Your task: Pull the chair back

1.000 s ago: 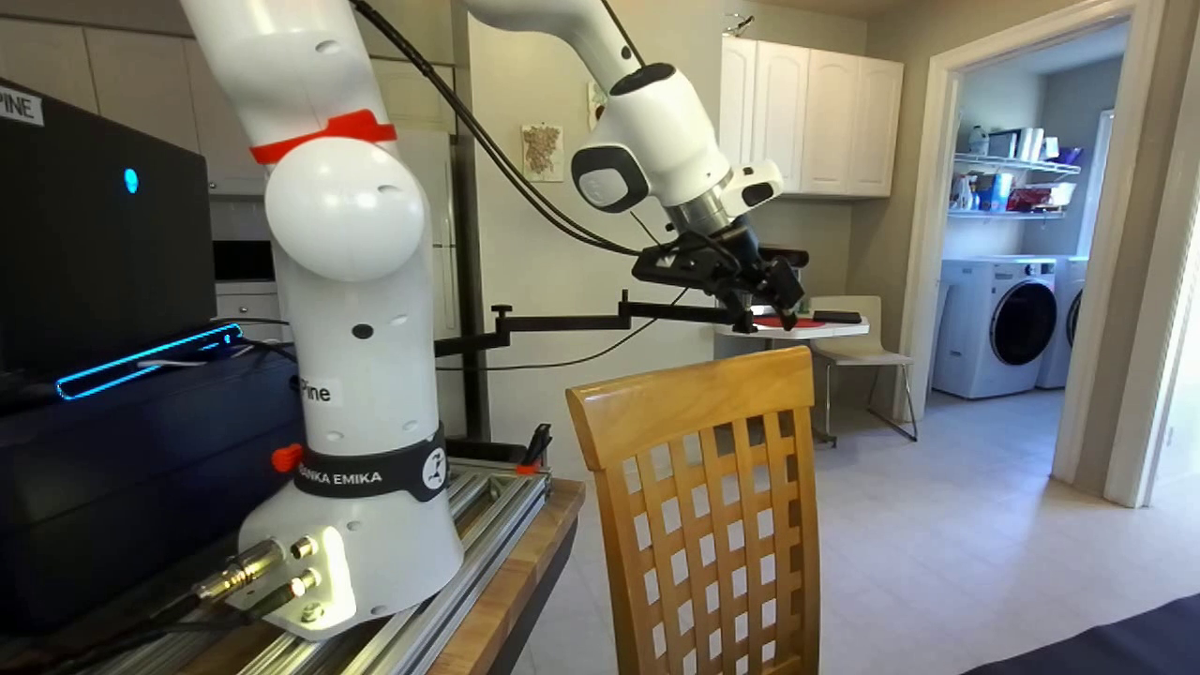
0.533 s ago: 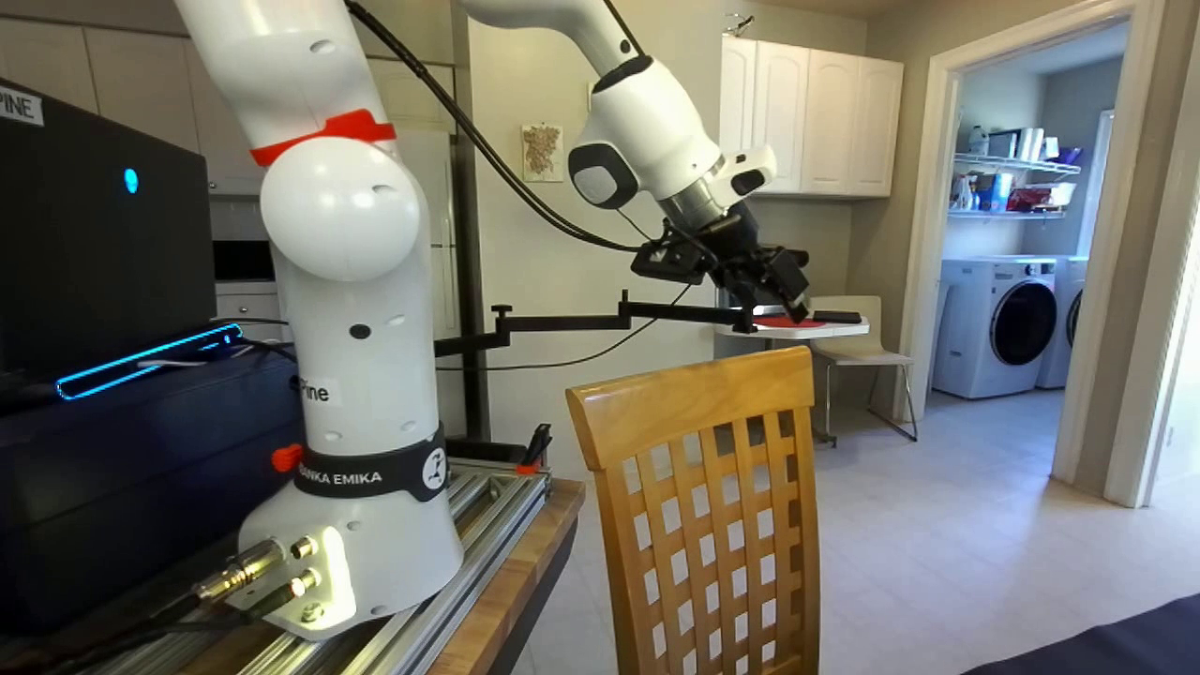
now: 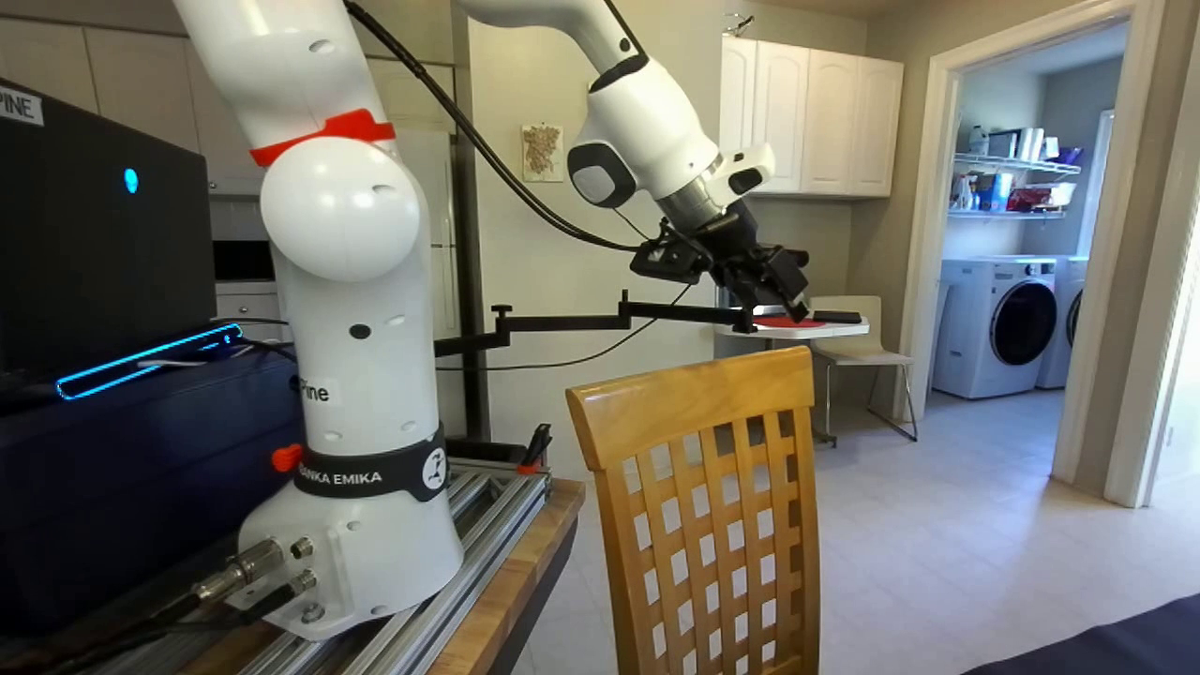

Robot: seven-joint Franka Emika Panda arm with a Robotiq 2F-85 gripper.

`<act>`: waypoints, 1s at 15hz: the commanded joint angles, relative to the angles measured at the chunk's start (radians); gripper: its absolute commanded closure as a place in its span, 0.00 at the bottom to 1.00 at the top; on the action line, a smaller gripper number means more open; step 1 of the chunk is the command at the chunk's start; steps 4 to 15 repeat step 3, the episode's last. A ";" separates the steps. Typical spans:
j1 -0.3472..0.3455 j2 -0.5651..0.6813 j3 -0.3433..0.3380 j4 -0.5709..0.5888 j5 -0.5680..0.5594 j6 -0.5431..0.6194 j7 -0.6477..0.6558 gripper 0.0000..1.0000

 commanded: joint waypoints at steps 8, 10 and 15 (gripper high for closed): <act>0.000 0.000 0.000 0.000 0.000 0.001 0.000 0.00; 0.000 0.000 0.000 0.000 0.000 0.001 0.000 0.00; 0.000 0.000 0.000 0.000 0.000 0.001 0.000 0.00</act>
